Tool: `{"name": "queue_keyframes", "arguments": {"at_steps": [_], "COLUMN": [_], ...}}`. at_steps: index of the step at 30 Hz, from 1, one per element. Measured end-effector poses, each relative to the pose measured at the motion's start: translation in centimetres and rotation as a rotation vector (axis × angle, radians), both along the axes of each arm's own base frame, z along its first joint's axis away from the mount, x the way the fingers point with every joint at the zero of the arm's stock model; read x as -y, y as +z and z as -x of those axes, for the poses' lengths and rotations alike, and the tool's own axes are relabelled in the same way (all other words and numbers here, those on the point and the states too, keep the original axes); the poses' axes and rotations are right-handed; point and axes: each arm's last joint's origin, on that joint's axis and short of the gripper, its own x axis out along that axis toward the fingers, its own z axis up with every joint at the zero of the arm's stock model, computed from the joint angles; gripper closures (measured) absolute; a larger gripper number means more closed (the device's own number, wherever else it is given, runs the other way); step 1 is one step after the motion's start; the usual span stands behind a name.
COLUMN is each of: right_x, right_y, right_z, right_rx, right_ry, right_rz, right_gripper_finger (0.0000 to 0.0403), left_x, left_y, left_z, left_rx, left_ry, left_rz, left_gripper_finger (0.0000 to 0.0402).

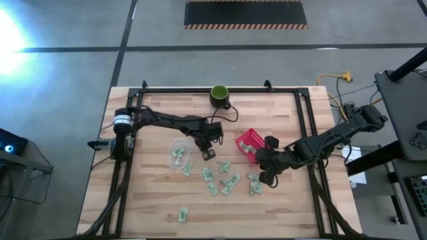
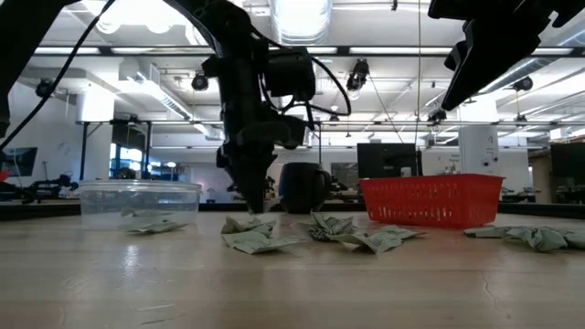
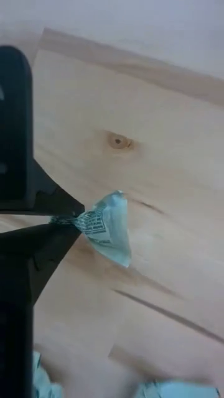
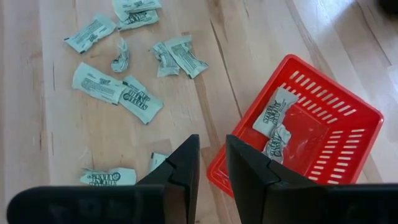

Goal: Pick and place items into bin
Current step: Put the stevia packet into the transparent bin

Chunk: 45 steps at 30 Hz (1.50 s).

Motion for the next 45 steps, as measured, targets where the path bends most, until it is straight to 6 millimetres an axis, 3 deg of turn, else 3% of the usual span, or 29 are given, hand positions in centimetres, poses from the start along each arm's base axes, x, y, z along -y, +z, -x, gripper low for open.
{"name": "queue_keyframes", "arguments": {"at_steps": [11, 18, 25, 33, 45], "right_x": [0.0, -0.1, -0.1, 0.0, -0.1], "right_y": [0.1, 0.1, 0.0, -0.1, 0.0], "right_z": [-0.1, -0.1, -0.1, -0.1, -0.3], "right_rx": [0.011, 0.018, 0.02, 0.023, 0.046], "right_ry": [-0.002, -0.002, -0.003, -0.006, -0.007], "right_rz": [-0.006, -0.007, -0.006, -0.002, -0.011], "right_gripper_finger": [0.0335, 0.0335, 0.0335, 0.0335, 0.0335], "left_x": [0.0, 0.4, 1.7, 3.8, 6.2], "left_y": [4.8, 8.4, 10.6, 10.9, 7.8], "left_z": [0.0, 1.9, 4.2, 6.5, 9.4], "left_rx": [0.139, 0.207, 0.216, 0.155, -0.062], "left_ry": [-0.042, -0.03, 0.01, -0.012, -0.015], "left_rz": [-0.036, -0.047, -0.086, -0.148, -0.123], "left_gripper_finger": [0.0396, 0.0396, 0.0396, 0.0396, 0.0396]}}
